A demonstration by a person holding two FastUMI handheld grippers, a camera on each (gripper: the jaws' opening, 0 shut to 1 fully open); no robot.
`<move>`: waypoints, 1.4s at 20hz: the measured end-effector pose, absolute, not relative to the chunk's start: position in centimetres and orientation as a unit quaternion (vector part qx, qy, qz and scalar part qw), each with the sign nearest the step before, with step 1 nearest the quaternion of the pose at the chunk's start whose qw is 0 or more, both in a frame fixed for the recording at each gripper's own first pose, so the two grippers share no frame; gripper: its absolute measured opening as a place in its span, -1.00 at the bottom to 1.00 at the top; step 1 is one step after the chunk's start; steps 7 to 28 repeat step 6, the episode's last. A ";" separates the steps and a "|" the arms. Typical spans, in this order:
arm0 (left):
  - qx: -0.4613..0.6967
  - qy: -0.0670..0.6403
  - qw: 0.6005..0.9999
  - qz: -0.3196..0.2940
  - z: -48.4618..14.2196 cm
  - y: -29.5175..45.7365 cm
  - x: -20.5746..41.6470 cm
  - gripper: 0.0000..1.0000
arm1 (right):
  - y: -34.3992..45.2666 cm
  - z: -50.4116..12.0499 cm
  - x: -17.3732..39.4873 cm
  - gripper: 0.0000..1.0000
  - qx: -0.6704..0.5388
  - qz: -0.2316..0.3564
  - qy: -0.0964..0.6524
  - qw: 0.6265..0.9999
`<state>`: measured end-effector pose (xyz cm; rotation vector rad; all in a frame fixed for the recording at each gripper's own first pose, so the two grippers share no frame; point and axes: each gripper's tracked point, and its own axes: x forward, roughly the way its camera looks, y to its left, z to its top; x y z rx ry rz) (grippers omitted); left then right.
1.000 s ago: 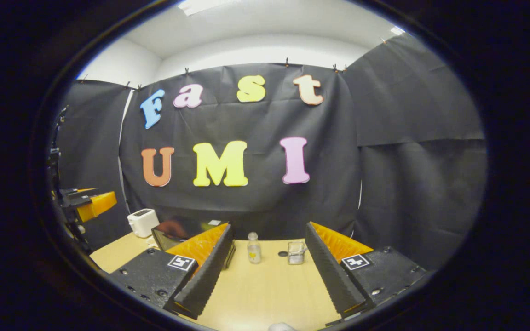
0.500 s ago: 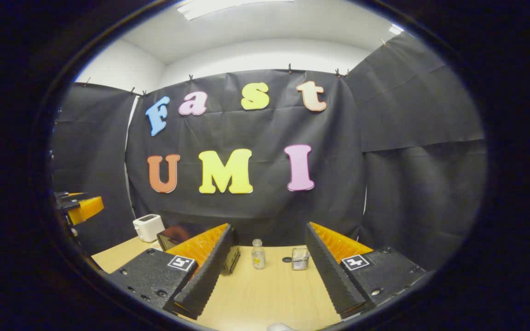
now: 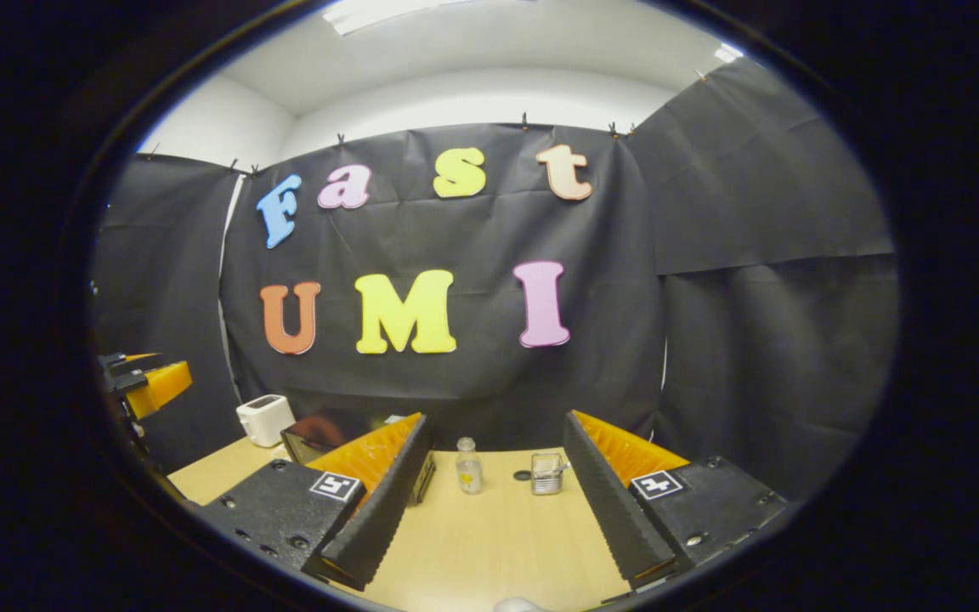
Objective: Open the electric oven with the left hand, put the food in, and close the electric oven.
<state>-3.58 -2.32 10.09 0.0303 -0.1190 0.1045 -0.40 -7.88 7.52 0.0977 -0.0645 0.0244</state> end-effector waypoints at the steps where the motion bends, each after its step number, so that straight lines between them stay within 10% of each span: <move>1: 0.016 -0.061 0.997 0.050 10.1 -2.4 -3.4 0.92 | -8.0 7.5 -0.3 1.00 0.050 0.008 -0.033 0.998; 28: 0.016 -0.059 0.997 0.037 10.1 -2.8 -2.5 0.92 | -8.0 7.7 0.1 1.00 0.052 0.001 -0.035 0.998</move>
